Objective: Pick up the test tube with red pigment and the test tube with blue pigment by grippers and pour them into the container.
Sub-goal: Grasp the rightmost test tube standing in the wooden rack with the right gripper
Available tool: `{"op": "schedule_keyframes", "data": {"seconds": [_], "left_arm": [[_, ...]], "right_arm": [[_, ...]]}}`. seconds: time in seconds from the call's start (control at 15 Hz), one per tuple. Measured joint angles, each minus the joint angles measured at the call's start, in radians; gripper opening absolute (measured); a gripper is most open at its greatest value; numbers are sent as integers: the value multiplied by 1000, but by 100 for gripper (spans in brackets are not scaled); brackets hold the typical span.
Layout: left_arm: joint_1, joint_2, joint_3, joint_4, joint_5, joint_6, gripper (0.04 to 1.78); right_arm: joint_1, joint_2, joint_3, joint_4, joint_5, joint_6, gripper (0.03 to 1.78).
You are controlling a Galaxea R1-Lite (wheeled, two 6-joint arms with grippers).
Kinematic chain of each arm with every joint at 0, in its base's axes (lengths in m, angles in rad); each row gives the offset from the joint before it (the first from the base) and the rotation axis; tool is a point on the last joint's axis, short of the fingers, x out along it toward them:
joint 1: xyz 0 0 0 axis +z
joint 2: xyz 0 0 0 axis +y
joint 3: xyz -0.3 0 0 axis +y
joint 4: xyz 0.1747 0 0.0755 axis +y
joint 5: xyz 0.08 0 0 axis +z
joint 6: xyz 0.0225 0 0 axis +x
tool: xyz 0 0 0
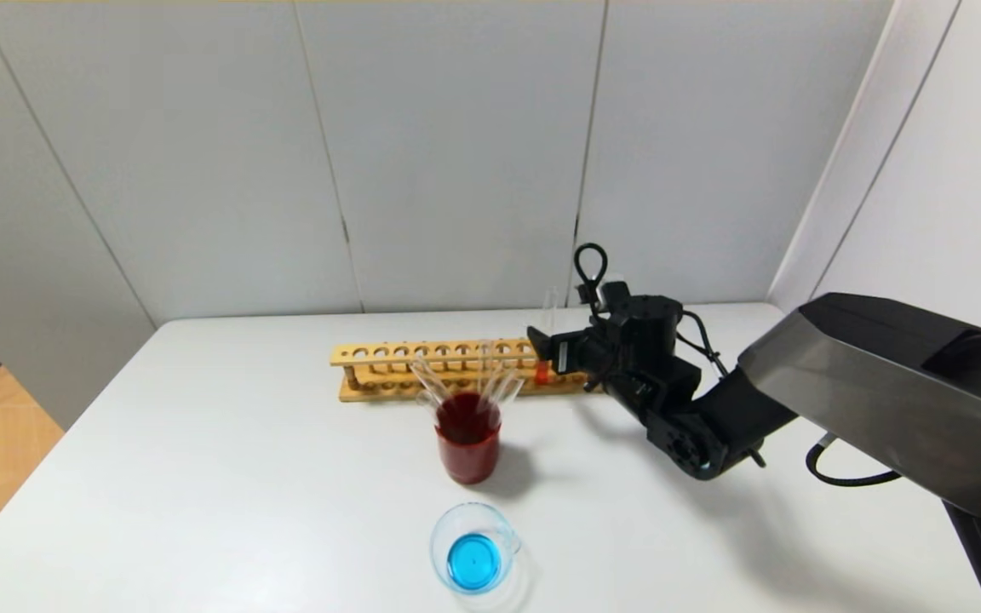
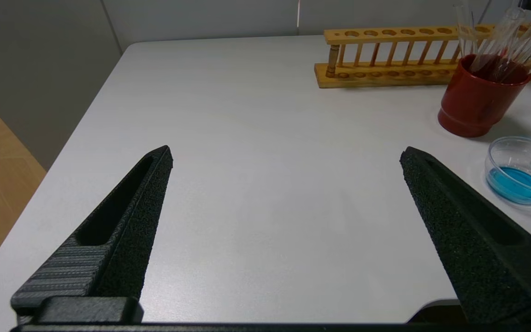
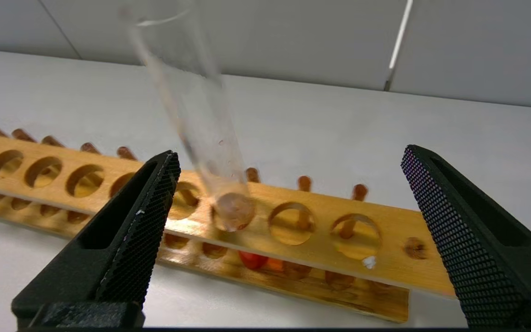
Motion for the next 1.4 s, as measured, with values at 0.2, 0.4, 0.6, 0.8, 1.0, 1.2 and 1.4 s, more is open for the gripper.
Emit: {"op": "schedule_keyframes", "data": {"seconds": [0.2, 0.4, 0.6, 0.8, 1.0, 1.2, 1.4], "left_arm": [[0, 0, 0, 0, 0, 0, 175], [0, 0, 0, 0, 0, 0, 175], [0, 0, 0, 0, 0, 0, 175], [0, 0, 0, 0, 1, 0, 175], [0, 0, 0, 0, 0, 0, 175], [0, 0, 0, 0, 0, 0, 175], [0, 0, 0, 0, 0, 0, 175]], "right_arm": [[6, 6, -2, 0, 3, -16, 175], [9, 12, -3, -2, 16, -21, 174], [12, 16, -5, -2, 24, -28, 156], [20, 21, -10, -2, 33, -56, 115], [26, 22, -26, -1, 49, -59, 60], [28, 24, -38, 0, 48, -59, 32], [29, 23, -41, -1, 48, -58, 32]]}}
